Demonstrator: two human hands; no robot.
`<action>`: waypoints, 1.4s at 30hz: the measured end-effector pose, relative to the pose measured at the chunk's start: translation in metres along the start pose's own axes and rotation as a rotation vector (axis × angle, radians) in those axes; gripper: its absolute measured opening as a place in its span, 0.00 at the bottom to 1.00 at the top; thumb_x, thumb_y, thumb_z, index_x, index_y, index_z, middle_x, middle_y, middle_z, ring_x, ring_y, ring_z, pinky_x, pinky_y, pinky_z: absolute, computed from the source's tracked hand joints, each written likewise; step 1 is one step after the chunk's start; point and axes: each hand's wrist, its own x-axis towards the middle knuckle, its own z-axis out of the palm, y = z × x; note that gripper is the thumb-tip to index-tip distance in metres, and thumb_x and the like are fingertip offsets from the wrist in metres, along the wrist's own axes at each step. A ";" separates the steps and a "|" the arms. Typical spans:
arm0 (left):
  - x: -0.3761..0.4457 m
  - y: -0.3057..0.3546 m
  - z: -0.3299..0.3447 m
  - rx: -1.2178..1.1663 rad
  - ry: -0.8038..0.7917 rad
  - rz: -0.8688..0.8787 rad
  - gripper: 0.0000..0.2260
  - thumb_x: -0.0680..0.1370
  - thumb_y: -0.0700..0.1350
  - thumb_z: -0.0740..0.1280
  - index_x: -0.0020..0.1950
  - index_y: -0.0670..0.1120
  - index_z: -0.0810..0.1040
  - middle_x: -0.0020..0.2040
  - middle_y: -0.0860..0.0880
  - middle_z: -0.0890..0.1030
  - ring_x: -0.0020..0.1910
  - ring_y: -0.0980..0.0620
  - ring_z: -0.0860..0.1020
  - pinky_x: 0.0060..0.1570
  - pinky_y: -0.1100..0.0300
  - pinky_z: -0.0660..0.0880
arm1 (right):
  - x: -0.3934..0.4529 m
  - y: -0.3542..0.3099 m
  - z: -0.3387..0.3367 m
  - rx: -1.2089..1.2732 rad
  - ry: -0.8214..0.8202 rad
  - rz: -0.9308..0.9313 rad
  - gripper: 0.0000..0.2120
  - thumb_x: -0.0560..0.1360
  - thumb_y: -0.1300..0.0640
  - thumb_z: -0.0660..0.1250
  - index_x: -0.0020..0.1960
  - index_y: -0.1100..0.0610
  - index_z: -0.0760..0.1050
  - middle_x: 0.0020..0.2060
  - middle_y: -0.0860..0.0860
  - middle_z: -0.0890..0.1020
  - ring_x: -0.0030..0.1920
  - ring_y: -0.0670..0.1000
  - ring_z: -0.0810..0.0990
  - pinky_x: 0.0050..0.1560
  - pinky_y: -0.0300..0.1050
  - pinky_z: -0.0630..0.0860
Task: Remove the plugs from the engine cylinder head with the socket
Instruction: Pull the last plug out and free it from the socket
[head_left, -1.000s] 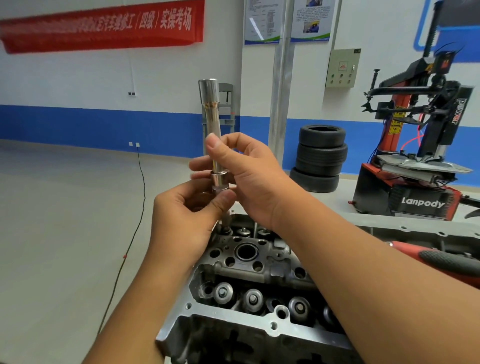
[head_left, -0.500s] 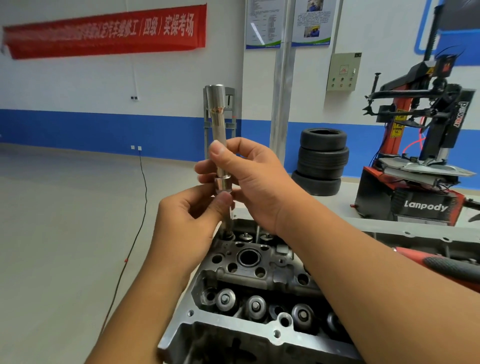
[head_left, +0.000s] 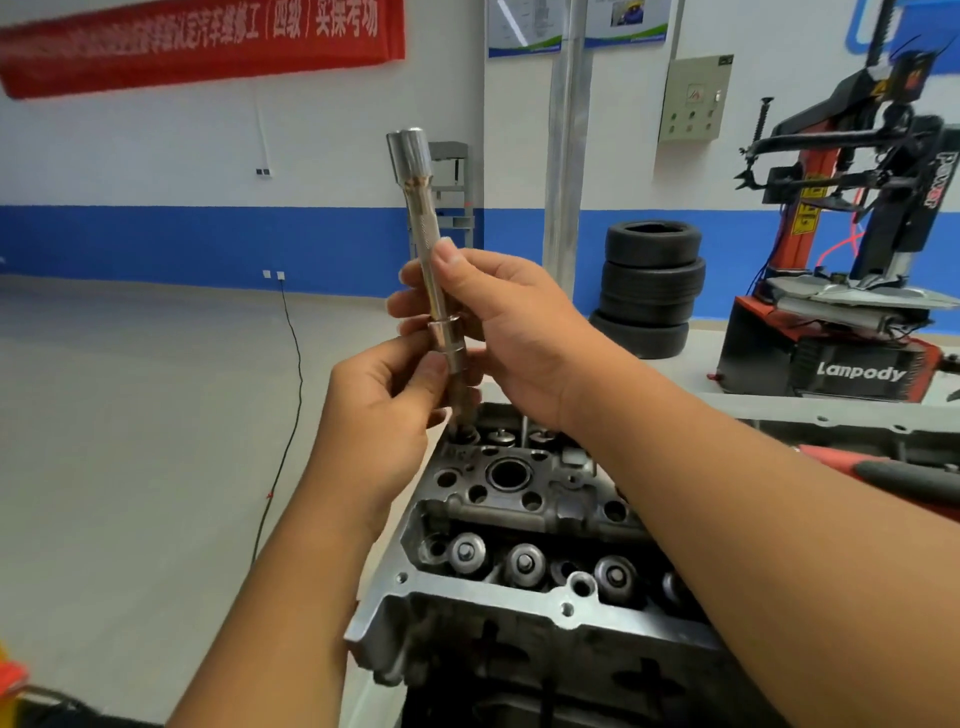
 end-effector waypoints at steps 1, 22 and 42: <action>0.001 0.000 0.001 0.005 0.030 0.005 0.12 0.84 0.41 0.67 0.50 0.56 0.86 0.47 0.51 0.89 0.47 0.49 0.88 0.48 0.52 0.84 | 0.000 0.000 0.000 0.008 0.001 -0.001 0.14 0.84 0.46 0.64 0.53 0.55 0.82 0.49 0.54 0.88 0.48 0.52 0.87 0.47 0.48 0.82; 0.003 -0.002 -0.006 0.208 -0.033 0.038 0.18 0.76 0.32 0.74 0.50 0.58 0.85 0.47 0.57 0.88 0.49 0.58 0.87 0.55 0.55 0.80 | -0.001 -0.003 0.006 0.033 0.074 -0.008 0.13 0.83 0.48 0.66 0.53 0.58 0.75 0.41 0.54 0.86 0.41 0.52 0.86 0.38 0.42 0.81; 0.000 0.003 -0.003 0.253 0.035 0.082 0.14 0.75 0.39 0.78 0.49 0.59 0.84 0.44 0.58 0.88 0.45 0.58 0.87 0.50 0.57 0.80 | -0.004 -0.003 0.006 0.071 0.059 -0.016 0.10 0.80 0.50 0.72 0.50 0.55 0.74 0.44 0.57 0.88 0.44 0.55 0.86 0.43 0.47 0.84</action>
